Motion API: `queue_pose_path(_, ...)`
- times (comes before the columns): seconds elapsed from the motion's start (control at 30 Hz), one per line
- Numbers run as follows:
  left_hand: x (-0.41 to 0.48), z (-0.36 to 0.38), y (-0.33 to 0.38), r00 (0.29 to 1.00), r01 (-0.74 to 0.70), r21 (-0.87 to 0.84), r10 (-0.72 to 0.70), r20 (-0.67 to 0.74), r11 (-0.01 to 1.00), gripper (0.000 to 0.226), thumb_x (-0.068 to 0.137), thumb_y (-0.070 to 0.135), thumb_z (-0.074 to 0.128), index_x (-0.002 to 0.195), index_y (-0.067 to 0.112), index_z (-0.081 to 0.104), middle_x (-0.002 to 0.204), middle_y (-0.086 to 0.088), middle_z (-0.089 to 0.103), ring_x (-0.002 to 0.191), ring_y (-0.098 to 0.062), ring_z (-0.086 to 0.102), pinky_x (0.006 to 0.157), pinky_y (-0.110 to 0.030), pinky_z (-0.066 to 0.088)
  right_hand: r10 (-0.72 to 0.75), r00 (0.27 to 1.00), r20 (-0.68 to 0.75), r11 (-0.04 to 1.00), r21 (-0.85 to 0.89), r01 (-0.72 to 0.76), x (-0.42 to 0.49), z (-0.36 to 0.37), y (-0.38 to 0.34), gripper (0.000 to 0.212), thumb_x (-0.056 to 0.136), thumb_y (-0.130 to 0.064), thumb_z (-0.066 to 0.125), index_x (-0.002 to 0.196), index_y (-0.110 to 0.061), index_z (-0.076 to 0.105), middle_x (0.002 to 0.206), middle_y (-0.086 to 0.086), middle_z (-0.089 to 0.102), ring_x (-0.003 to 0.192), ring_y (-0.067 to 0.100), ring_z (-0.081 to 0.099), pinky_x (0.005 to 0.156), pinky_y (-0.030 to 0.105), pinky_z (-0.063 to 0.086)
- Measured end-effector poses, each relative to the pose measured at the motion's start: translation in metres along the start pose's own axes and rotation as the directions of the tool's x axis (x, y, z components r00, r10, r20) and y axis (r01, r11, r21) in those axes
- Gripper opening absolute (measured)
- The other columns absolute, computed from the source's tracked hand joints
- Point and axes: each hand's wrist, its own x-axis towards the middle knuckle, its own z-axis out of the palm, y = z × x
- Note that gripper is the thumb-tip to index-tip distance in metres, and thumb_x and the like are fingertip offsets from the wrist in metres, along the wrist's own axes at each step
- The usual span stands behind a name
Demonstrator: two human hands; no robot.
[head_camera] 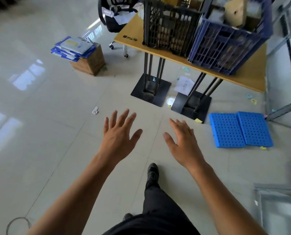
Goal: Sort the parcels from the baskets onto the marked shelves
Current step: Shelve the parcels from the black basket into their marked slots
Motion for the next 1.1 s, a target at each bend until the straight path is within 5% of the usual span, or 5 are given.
queue_pose_path(0.4, 0.208, -0.058, 0.003, 0.996, 0.019, -0.006, -0.02, -0.087, 1.0, 0.075, 0.093, 0.071, 0.019, 0.159, 0.036, 0.029, 0.17, 0.007, 0.017, 0.159, -0.027, 0.0, 0.127, -0.051, 0.0, -0.059, 0.998, -0.03, 0.998, -0.002, 0.059, 0.215, -0.074, -0.008, 0.069, 0.103, -0.061, 0.03, 0.164, -0.029, 0.027, 0.171, 0.002, 0.024, 0.161, 0.021, 0.003, 0.131, 0.051, 0.004)
queue_pose_path(0.77, 0.407, -0.107, -0.047, 0.982, -0.152, -0.071, 0.143, -0.121, 0.986, 0.066, 0.101, 0.067, 0.023, 0.16, 0.038, 0.022, 0.171, 0.009, 0.01, 0.158, -0.025, -0.008, 0.126, -0.047, -0.01, 0.007, 0.979, -0.204, 0.999, -0.047, -0.017, 0.391, -0.104, -0.072, 0.06, 0.106, -0.045, 0.047, 0.16, -0.02, 0.037, 0.166, 0.009, 0.034, 0.159, 0.026, 0.017, 0.127, 0.054, 0.021)
queue_pose_path(1.1, 0.541, -0.147, -0.041, 0.932, -0.357, -0.078, 0.349, -0.095, 0.931, 0.069, 0.101, 0.069, 0.023, 0.161, 0.035, 0.022, 0.171, 0.007, 0.01, 0.158, -0.023, -0.007, 0.125, -0.043, -0.007, 0.113, 0.942, -0.317, 0.989, -0.055, -0.137, 0.487, -0.137, -0.09, 0.074, 0.098, -0.069, 0.026, 0.163, -0.033, 0.024, 0.172, 0.0, 0.022, 0.16, 0.016, 0.005, 0.129, 0.053, 0.018)
